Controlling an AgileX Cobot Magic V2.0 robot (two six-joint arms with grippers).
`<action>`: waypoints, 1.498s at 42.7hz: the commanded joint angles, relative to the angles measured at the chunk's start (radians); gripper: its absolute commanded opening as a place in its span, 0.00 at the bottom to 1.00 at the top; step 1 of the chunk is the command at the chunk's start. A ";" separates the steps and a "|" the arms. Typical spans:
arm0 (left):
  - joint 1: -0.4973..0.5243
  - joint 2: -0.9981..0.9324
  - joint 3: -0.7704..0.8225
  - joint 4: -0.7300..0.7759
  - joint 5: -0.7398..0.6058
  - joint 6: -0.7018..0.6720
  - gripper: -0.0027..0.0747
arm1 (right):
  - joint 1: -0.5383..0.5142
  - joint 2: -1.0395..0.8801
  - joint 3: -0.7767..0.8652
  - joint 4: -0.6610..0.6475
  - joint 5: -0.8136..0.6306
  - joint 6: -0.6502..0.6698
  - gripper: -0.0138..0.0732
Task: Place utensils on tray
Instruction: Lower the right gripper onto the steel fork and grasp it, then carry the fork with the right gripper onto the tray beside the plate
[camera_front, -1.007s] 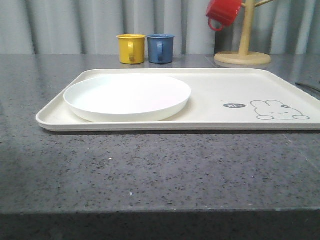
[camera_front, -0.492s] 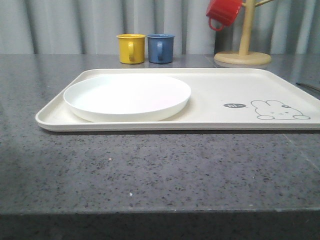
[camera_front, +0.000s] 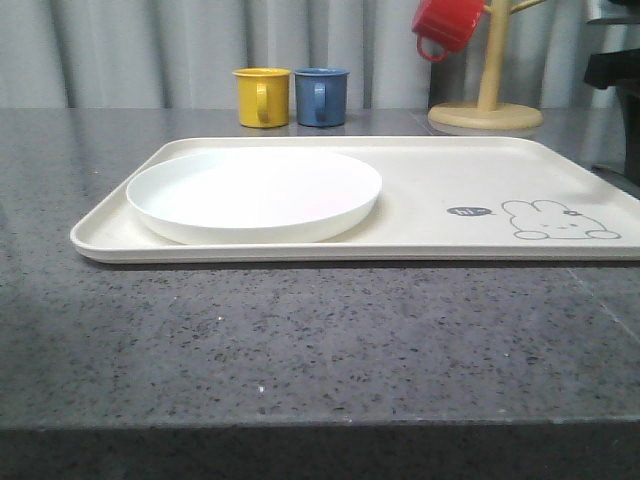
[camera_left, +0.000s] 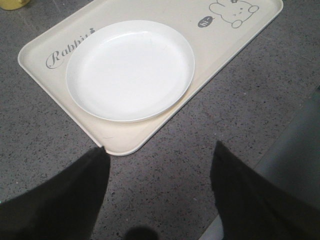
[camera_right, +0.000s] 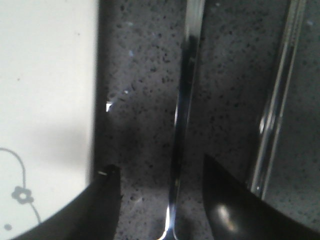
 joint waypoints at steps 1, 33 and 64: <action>-0.008 -0.002 -0.026 -0.009 -0.066 -0.014 0.60 | -0.006 -0.011 -0.046 -0.011 -0.011 -0.010 0.61; -0.008 -0.002 -0.026 -0.009 -0.066 -0.014 0.60 | 0.031 -0.084 -0.086 0.022 0.036 -0.016 0.09; -0.008 -0.002 -0.026 -0.009 -0.066 -0.014 0.60 | 0.386 0.116 -0.321 0.082 0.096 0.430 0.09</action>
